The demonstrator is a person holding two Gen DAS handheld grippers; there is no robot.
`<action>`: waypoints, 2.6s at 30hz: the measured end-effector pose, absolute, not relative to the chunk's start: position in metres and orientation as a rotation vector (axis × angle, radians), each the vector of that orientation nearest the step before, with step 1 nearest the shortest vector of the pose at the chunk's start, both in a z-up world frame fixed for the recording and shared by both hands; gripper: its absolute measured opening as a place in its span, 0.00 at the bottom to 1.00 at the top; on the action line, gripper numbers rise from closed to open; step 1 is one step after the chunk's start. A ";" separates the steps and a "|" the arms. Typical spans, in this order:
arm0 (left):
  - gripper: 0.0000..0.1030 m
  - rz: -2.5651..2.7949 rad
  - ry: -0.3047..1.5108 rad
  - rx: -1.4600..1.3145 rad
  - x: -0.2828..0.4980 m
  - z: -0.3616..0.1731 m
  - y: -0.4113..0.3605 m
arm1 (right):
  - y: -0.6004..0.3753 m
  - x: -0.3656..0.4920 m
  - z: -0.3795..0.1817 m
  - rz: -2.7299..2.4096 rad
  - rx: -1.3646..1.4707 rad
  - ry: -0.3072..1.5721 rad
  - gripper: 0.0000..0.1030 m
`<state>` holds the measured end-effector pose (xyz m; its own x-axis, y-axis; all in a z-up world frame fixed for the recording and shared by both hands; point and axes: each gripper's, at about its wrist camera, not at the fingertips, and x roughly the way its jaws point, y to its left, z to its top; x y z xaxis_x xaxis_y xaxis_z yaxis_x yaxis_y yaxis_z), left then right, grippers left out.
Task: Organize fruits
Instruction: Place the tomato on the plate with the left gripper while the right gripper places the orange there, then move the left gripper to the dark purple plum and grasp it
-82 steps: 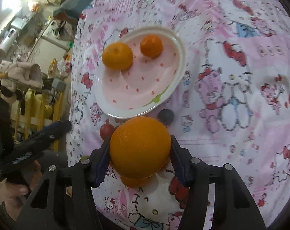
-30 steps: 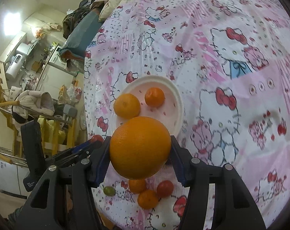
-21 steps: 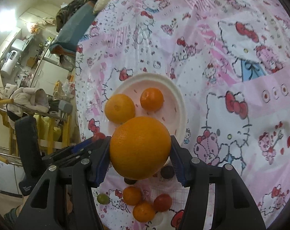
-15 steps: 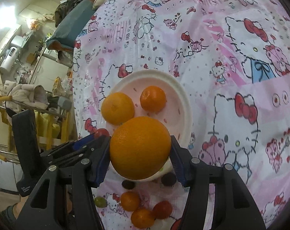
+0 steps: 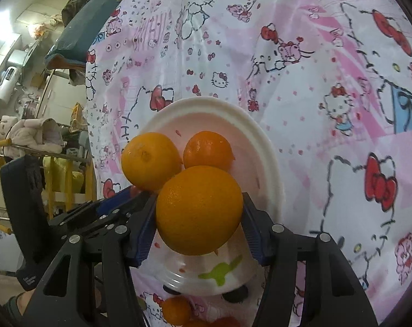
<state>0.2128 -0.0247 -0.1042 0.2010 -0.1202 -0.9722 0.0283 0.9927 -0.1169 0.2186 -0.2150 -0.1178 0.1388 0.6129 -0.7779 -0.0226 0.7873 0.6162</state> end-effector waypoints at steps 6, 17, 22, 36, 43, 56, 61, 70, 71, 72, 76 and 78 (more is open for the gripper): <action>0.24 -0.106 1.370 -0.074 0.212 -0.105 -0.027 | -0.212 0.221 -0.122 0.505 0.553 1.386 0.59; 0.25 -0.098 1.374 -0.092 0.206 -0.105 -0.027 | -0.218 0.219 -0.120 0.496 0.569 1.377 0.61; 0.26 -0.108 1.374 -0.103 0.204 -0.102 -0.026 | -0.223 0.220 -0.112 0.479 0.564 1.357 0.61; 0.53 -0.106 1.300 -0.122 0.178 -0.066 -0.013 | -0.239 0.211 -0.081 0.438 0.511 1.285 0.61; 0.53 -0.089 1.233 -0.141 0.165 -0.035 -0.007 | -0.240 0.198 -0.068 0.440 0.509 1.264 0.62; 0.53 -0.086 1.226 -0.168 0.125 -0.024 -0.001 | -0.241 0.172 -0.050 0.442 0.486 1.241 0.62; 0.53 -0.102 1.259 -0.186 0.112 -0.035 -0.007 | -0.246 0.159 -0.046 0.432 0.478 1.246 0.62; 0.53 -0.142 1.351 -0.212 0.103 -0.069 -0.029 | -0.265 0.136 -0.054 0.384 0.494 1.265 0.62; 0.53 -0.142 1.364 -0.207 0.104 -0.074 -0.032 | -0.268 0.134 -0.056 0.378 0.498 1.270 0.62; 0.53 -0.142 1.373 -0.207 0.104 -0.077 -0.035 | -0.269 0.132 -0.058 0.374 0.497 1.273 0.62; 0.51 -0.133 1.399 -0.185 0.105 -0.091 -0.045 | -0.280 0.124 -0.066 0.355 0.488 1.289 0.62; 0.47 -0.135 1.412 -0.172 0.107 -0.097 -0.050 | -0.285 0.121 -0.068 0.347 0.490 1.294 0.62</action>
<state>0.1067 -0.0501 -0.0972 0.1541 -0.1961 -0.9684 -0.0086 0.9798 -0.1998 0.1213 -0.2847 -0.0680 0.2448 0.5076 -0.8261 0.0255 0.8483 0.5289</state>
